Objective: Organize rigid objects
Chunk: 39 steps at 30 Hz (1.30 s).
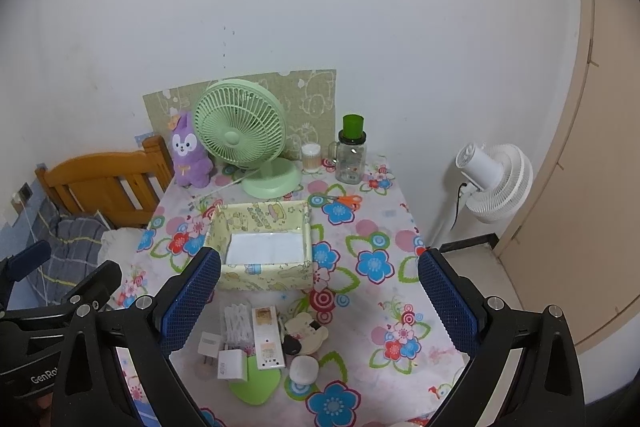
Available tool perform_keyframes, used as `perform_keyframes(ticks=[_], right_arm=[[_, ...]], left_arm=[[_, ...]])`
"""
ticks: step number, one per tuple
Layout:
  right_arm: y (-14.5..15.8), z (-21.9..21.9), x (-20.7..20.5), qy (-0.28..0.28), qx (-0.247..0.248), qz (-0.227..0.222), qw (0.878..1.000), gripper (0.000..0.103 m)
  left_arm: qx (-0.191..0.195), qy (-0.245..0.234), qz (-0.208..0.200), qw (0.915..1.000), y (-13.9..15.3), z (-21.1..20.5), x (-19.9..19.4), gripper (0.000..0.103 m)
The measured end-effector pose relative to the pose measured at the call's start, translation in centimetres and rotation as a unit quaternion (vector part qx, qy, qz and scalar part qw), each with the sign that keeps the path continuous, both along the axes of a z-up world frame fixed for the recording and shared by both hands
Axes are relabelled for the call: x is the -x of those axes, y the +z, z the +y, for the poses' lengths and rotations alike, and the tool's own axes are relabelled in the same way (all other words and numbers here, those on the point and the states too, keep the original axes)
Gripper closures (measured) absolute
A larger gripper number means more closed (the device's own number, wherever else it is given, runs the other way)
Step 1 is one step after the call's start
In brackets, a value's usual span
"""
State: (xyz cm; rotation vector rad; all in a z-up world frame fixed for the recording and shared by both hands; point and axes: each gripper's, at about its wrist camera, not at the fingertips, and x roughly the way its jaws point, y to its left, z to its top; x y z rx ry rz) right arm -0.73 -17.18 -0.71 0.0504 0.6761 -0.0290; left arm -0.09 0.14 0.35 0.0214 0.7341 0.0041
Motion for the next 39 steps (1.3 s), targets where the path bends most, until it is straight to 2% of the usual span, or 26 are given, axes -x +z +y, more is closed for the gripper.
perform_keyframes(ticks=[26,32,39], right_arm=[[0.2,-0.2,-0.6,-0.005,-0.002,-0.001,1.0,0.002],[0.1,-0.4,-0.8,-0.005,-0.003,-0.006,1.0,0.002],[-0.4,-0.2,-1.7,0.001,0.0,-0.013,1.0,0.002]], left_arm=[[-0.003,-0.004,0.004,1.0,-0.1,-0.4,-0.9,0.0],[0.012,-0.006,0.007,0.9999,-0.1,-0.2,-1.3,0.0],[0.004,0.0,0.008,1.0,-0.3,-0.2,-2.0,0.0]])
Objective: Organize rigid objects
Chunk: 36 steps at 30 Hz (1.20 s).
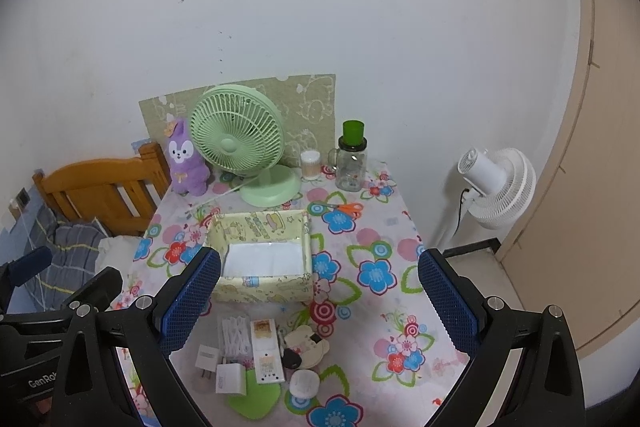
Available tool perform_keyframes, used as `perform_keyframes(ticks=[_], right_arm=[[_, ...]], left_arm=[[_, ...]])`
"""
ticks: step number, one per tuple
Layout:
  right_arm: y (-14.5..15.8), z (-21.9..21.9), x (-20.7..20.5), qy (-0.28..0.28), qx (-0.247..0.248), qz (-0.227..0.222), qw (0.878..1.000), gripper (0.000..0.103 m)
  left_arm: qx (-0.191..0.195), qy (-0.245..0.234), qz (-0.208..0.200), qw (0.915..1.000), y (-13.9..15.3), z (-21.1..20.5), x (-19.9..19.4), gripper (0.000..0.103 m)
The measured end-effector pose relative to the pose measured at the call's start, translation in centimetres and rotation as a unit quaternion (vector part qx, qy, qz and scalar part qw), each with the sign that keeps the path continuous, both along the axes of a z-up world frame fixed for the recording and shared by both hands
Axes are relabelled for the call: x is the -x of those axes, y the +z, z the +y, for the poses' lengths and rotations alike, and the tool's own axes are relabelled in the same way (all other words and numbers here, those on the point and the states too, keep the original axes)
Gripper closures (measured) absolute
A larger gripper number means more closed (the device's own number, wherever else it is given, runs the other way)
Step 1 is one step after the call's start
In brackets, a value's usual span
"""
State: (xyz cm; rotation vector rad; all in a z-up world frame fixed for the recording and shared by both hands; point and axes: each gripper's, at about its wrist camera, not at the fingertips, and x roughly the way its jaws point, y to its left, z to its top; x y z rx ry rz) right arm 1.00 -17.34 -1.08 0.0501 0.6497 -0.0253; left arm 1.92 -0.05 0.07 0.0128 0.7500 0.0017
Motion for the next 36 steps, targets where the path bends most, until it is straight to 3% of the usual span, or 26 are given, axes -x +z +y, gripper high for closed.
perform_keyframes(ticks=[13,19,29,36], right_arm=[[-3.5,-0.2,-1.7,0.011,-0.041,0.01,0.999,0.002],[-6.4,0.2,-2.3,0.015,-0.032,0.024,0.999,0.002],[-11.8,-0.7,-2.8,-0.008,-0.057,0.051,0.997,0.002],[-14.6,-0.4,-2.9,-0.018,-0.044,0.058,0.997,0.002]], left_arm=[[0.024,0.009,0.016,0.9996,-2.7,0.7,-1.4,0.0],[0.015,0.009,0.03,0.9994,-5.6,0.7,-2.0,0.0],[0.022,-0.013,0.048,0.9985,-9.8,0.6,-2.6,0.0],[0.02,0.001,0.056,0.9982,-13.5,1.1,-2.9,0.0]])
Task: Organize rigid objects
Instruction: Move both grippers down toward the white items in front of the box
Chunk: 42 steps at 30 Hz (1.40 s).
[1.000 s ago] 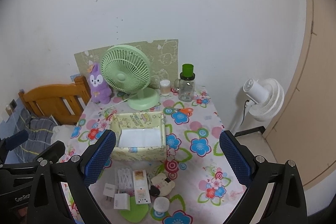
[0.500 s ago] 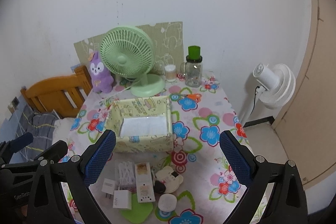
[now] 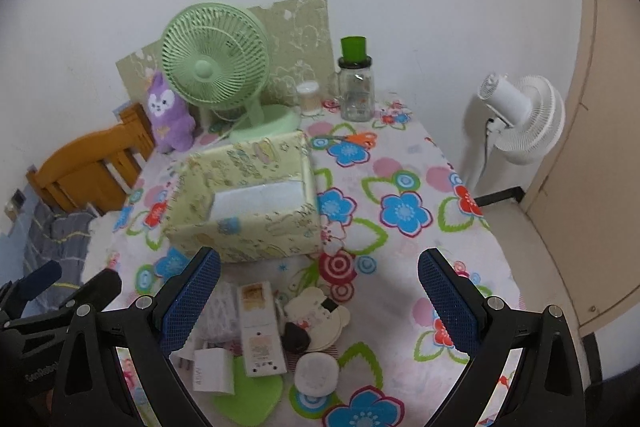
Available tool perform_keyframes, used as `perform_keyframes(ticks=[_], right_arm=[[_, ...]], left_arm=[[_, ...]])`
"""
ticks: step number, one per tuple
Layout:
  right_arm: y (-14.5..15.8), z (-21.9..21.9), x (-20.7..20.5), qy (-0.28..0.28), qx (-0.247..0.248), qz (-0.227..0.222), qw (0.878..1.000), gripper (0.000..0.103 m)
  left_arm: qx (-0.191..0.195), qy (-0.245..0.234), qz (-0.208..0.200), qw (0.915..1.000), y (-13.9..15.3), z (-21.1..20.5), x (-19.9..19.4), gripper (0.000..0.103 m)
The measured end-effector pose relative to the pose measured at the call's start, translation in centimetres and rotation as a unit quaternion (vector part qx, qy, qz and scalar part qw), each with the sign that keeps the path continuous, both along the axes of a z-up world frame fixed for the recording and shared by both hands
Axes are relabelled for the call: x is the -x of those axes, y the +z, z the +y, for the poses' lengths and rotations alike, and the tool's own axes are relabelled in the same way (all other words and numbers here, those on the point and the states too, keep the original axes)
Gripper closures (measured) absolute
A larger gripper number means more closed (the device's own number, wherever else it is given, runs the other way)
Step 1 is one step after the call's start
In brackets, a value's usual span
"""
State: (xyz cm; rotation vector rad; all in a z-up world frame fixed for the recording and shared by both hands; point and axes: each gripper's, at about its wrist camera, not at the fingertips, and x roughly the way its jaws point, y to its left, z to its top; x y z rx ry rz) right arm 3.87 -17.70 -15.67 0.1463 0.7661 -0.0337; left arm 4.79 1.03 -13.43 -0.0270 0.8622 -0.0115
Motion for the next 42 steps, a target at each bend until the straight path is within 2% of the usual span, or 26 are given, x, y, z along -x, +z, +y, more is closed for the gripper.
perform_keyframes(ticks=[4,16,25,31,39,42], right_arm=[[-1.3,0.8,0.0,0.012,0.02,0.0,1.0,0.002],[-5.0,2.0,-0.6,0.042,0.038,0.022,0.998,0.002],[-8.1,2.5,-0.5,0.049,0.044,0.041,0.997,0.002],[-9.6,3.1,-0.4,0.053,0.049,0.052,0.996,0.002],[-11.0,3.7,-0.1,0.065,0.069,0.061,0.994,0.002],[-11.4,4.0,-0.3,0.071,0.074,0.068,0.992,0.003]], left_arm=[[0.003,0.002,0.02,0.9998,-2.1,0.4,-0.2,0.0],[-0.006,-0.006,0.055,0.9985,-6.7,-0.6,0.7,0.0],[0.019,0.006,0.102,0.9946,-10.5,-1.0,1.3,0.002],[0.022,0.008,0.123,0.9921,-12.3,-1.4,1.6,0.008],[0.028,-0.005,0.143,0.9893,-14.3,-2.4,1.5,0.027],[0.03,0.001,0.15,0.9883,-14.8,-2.6,1.6,0.03]])
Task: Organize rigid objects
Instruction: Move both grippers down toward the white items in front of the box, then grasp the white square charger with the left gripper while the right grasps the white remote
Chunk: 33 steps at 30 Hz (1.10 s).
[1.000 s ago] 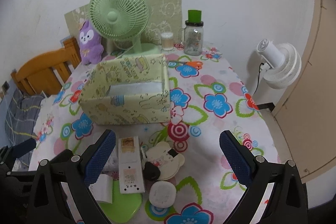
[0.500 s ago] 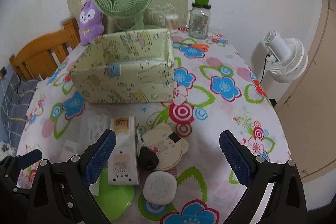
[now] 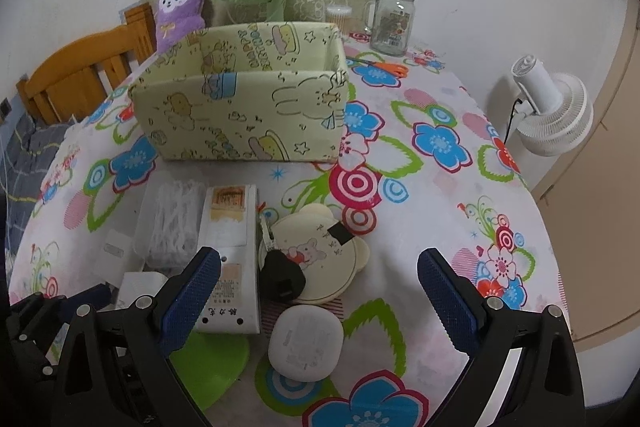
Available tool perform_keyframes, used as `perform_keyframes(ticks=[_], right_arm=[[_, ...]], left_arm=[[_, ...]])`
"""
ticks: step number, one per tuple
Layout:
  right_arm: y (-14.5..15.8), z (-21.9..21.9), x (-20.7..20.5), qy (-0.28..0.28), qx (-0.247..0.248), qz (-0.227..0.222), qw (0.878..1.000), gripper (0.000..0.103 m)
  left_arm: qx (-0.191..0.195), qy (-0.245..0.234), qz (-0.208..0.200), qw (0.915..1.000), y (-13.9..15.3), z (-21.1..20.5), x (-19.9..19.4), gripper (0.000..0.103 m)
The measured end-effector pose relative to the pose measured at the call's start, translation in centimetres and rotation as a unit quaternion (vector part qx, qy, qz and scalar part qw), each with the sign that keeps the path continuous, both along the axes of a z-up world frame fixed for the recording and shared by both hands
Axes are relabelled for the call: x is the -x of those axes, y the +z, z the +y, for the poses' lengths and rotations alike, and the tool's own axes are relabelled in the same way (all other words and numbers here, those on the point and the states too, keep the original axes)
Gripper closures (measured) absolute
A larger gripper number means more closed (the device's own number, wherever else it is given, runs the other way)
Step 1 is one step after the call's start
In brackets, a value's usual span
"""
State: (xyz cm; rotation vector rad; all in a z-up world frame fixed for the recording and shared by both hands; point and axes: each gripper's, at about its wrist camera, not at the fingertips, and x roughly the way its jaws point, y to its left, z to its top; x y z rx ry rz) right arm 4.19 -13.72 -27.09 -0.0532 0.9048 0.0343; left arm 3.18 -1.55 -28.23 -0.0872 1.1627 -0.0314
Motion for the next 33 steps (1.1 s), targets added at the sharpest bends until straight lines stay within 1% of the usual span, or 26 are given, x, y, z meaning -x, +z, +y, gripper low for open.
perform_keyframes(ticks=[2,6,9,12,17,20,22,23,24,27,32,33], right_arm=[[-0.1,0.3,-0.2,0.005,0.009,0.002,1.0,0.003],[-0.5,1.4,-0.5,0.017,0.016,0.007,1.0,0.004],[-1.0,2.4,-0.7,0.029,0.023,0.012,0.999,0.004],[-1.5,3.2,-1.1,0.041,0.023,0.018,0.999,0.004],[-2.6,4.2,-1.8,0.053,0.02,0.038,0.998,0.017],[-2.7,4.7,-1.9,0.058,0.014,0.036,0.998,0.023],[-3.1,5.2,-2.0,0.067,0.013,0.044,0.997,0.033],[-3.3,5.3,-2.2,0.07,0.007,0.052,0.996,0.036],[-3.5,5.4,-2.3,0.07,0.0,0.057,0.996,0.042],[-3.5,5.5,-2.2,0.067,-0.007,0.055,0.996,0.045],[-3.5,5.7,-2.7,0.072,-0.011,0.058,0.996,0.047],[-3.4,5.8,-2.7,0.077,-0.016,0.058,0.995,0.051]], left_arm=[[0.006,0.009,-0.005,0.9999,-0.1,0.2,0.0,0.031],[0.018,0.014,-0.007,0.9997,-0.2,0.7,-0.2,0.039],[0.012,0.005,-0.011,0.9999,-0.2,0.7,-0.3,0.043],[0.005,-0.005,-0.015,0.9999,-0.2,0.8,-0.2,0.044],[-0.004,-0.022,-0.015,0.9996,-0.1,0.9,-0.1,0.045],[-0.009,-0.029,-0.016,0.9994,-0.1,0.7,-0.1,0.045],[-0.011,-0.033,-0.017,0.9992,-0.2,0.6,-0.1,0.045],[-0.014,-0.036,-0.019,0.9991,-0.2,0.5,-0.1,0.045],[-0.017,-0.038,-0.02,0.9989,-0.2,0.5,-0.1,0.045],[-0.015,-0.039,-0.023,0.9989,-0.3,0.5,-0.2,0.045],[-0.009,-0.035,-0.03,0.9989,-0.4,0.6,-0.6,0.045],[-0.007,-0.034,-0.03,0.9989,-0.4,0.6,-0.7,0.045]])
